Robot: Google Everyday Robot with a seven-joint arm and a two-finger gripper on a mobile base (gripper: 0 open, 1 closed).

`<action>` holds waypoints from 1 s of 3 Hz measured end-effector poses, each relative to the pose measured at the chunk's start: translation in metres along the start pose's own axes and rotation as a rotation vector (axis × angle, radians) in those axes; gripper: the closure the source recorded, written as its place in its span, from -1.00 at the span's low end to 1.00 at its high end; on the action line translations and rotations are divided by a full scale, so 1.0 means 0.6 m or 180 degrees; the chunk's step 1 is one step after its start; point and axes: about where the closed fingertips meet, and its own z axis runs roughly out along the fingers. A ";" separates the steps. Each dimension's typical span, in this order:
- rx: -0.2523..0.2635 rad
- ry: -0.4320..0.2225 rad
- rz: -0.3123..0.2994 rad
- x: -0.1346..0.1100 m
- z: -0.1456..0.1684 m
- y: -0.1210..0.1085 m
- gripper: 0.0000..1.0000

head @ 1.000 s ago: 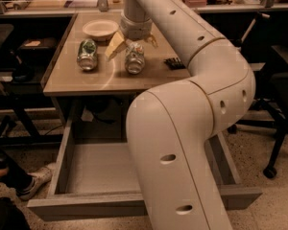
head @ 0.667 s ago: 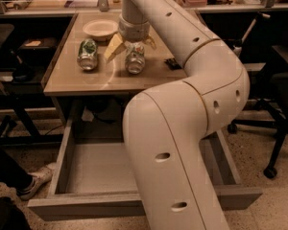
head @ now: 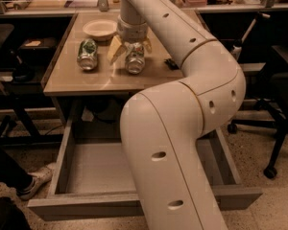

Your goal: Place 7up can into top drawer

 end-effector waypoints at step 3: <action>-0.0001 -0.0001 -0.0001 0.000 0.000 0.000 0.79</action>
Offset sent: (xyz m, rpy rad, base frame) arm 0.0000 0.0000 0.0000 0.0000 0.0000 0.0000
